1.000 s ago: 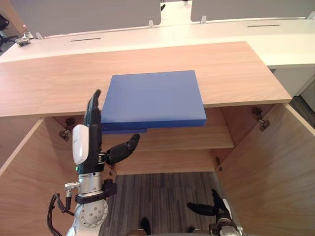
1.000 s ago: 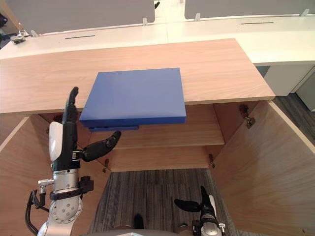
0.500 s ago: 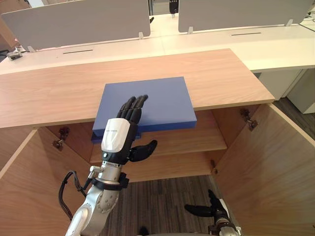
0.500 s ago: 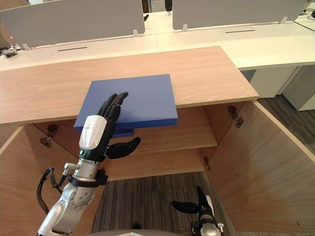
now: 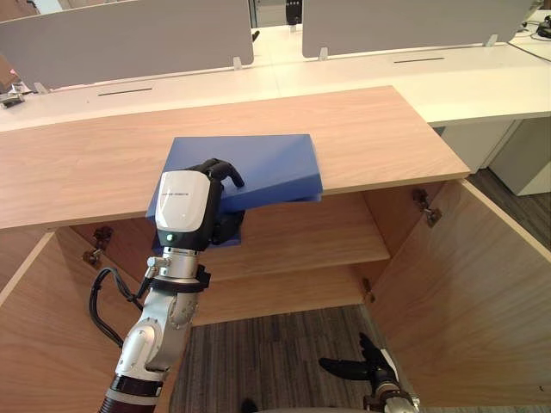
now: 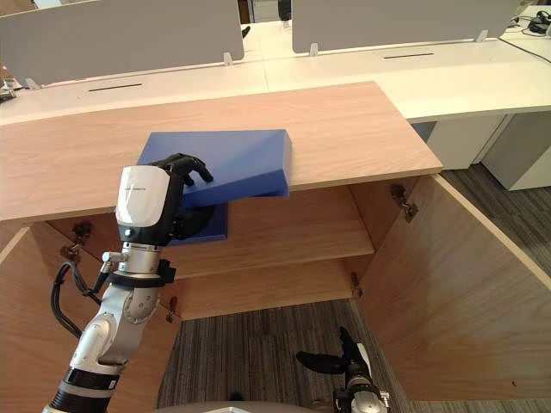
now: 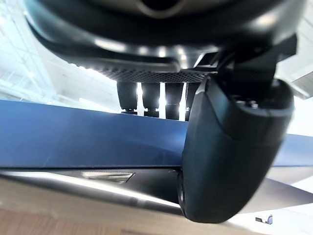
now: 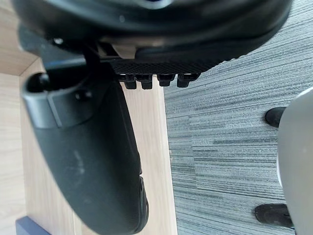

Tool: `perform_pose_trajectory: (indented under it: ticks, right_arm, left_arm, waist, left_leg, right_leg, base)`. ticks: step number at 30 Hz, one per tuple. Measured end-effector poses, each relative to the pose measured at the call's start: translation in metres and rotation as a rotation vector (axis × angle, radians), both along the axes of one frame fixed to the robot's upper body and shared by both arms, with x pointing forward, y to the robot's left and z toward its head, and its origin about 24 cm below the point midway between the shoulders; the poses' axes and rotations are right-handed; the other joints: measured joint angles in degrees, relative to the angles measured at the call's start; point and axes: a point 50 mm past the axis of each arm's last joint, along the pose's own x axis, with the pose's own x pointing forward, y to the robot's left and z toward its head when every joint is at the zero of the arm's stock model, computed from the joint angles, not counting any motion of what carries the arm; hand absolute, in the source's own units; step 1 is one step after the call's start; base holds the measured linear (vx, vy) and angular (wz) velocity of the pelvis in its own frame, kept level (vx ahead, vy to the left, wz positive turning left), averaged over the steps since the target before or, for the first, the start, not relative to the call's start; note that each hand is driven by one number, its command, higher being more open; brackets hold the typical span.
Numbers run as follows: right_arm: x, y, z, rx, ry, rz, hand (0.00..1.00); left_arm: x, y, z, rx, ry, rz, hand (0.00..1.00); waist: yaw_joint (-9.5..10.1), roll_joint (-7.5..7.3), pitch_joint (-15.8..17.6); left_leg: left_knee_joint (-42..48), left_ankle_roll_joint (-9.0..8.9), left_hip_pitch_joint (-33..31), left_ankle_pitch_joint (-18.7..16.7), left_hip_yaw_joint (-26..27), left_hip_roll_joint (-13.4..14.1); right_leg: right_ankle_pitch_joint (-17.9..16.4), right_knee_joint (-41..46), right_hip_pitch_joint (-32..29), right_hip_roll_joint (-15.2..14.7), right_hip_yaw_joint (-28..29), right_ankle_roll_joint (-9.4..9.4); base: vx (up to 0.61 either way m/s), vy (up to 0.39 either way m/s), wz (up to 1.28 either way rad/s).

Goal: Walk over to the cabinet, pick up the folder, carry it to the office cabinet, place the folder inside the office cabinet, then close the office cabinet door

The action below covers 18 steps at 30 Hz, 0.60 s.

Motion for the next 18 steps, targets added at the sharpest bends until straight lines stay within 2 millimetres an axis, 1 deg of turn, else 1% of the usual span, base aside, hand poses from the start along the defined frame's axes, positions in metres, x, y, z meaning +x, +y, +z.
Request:
perform_pose_trajectory:
  ticks: [2,5,7,8,9,10,12,13,15,16,18]
  right_arm:
    - [0.002,0.001,0.002,0.002,-0.017,0.0,1.0]
    - [0.008,0.004,0.011,0.03,-0.077,-0.028,1.0]
    - [0.024,0.01,0.03,0.075,-0.205,-0.06,1.0]
    - [0.03,0.012,0.037,0.088,-0.244,-0.064,1.0]
    - [0.043,0.017,0.052,0.128,-0.337,-0.082,1.0]
    - [0.049,0.019,0.061,0.142,-0.384,-0.087,1.0]
    - [0.07,0.029,0.097,0.204,-0.575,-0.095,1.0]
    - [0.073,0.031,0.106,0.214,-0.619,-0.095,1.0]
    - [0.083,0.033,0.144,0.261,-0.801,-0.107,1.0]
    - [0.085,0.033,0.153,0.267,-0.844,-0.109,1.0]
    - [0.088,0.029,0.187,0.299,-1.01,-0.131,1.0]
  left_arm:
    - [-0.004,-0.003,0.005,-0.017,-0.008,-0.016,0.0]
    - [-0.018,-0.018,0.011,-0.088,-0.023,-0.108,0.0]
    - [-0.034,-0.037,0.024,-0.246,-0.052,-0.266,0.0]
    - [-0.038,-0.042,0.027,-0.288,-0.062,-0.307,0.0]
    - [-0.046,-0.049,0.035,-0.382,-0.079,-0.397,0.0]
    - [-0.049,-0.052,0.038,-0.425,-0.086,-0.441,0.0]
    - [-0.06,-0.059,0.049,-0.57,-0.099,-0.58,0.0]
    - [-0.063,-0.059,0.052,-0.591,-0.107,-0.599,0.0]
    - [-0.068,-0.054,0.061,-0.733,-0.127,-0.667,0.0]
    - [-0.07,-0.052,0.062,-0.781,-0.128,-0.684,0.0]
    - [-0.076,-0.041,0.068,-0.953,-0.142,-0.735,0.0]
  waist:
    - [0.01,-0.04,0.01]
    - [-0.07,-0.2,0.1]
    - [-0.1,-0.47,0.13]
    - [-0.1,-0.54,0.13]
    - [-0.22,-0.62,0.16]
    - [-0.22,-0.62,0.16]
    - [-0.37,-0.66,0.19]
    - [-0.39,-0.68,0.21]
    - [-0.3,-0.81,0.29]
    - [-0.29,-0.9,0.34]
    - [-0.27,-1.36,0.63]
  left_leg:
    - [0.0,-0.02,-0.34,-0.01,0.87,0.19]
    - [0.23,-0.01,-0.59,0.0,0.95,0.1]
    - [0.28,0.0,-0.89,0.0,0.96,0.07]
    - [0.28,0.0,-0.99,0.0,0.98,0.07]
    - [0.28,0.0,-1.22,0.0,1.11,0.09]
    - [0.28,0.01,-1.28,0.01,1.23,0.11]
    - [0.29,0.01,-1.22,0.0,1.6,0.12]
    - [0.29,0.01,-1.2,0.0,1.67,0.13]
    - [0.3,0.02,-1.05,-0.02,1.88,0.14]
    - [0.3,0.02,-1.01,-0.03,1.96,0.15]
    - [0.31,0.03,-0.72,-0.15,2.32,0.17]
  right_leg:
    - [0.39,-0.01,-0.62,0.15,0.84,0.03]
    - [0.61,0.01,-0.9,0.12,0.91,0.09]
    - [0.71,0.11,-1.27,0.08,0.94,0.09]
    - [0.72,0.17,-1.42,0.08,0.99,0.08]
    - [0.86,0.21,-1.76,0.11,1.16,0.09]
    - [0.93,0.21,-1.91,0.13,1.32,0.08]
    - [1.02,0.21,-2.05,0.15,1.77,0.12]
    - [1.03,0.21,-2.06,0.16,1.84,0.12]
    - [1.04,0.24,-2.06,0.17,2.07,0.12]
    - [1.05,0.24,-2.06,0.17,2.14,0.13]
    - [1.05,0.32,-2.0,0.19,2.51,0.13]
  base:
    - [-0.02,0.001,-0.19]
    - [-0.01,0.0,-0.03]
    - [0.0,0.0,0.0]
    - [-0.02,-0.001,-0.04]
    - [-0.02,-0.001,-0.06]
    - [-0.03,-0.001,-0.09]
    - [-0.02,-0.001,-0.09]
    - [0.0,-0.005,-0.06]
    - [0.0,-0.006,-0.05]
    - [0.0,-0.005,-0.06]
    - [0.0,-0.005,-0.08]
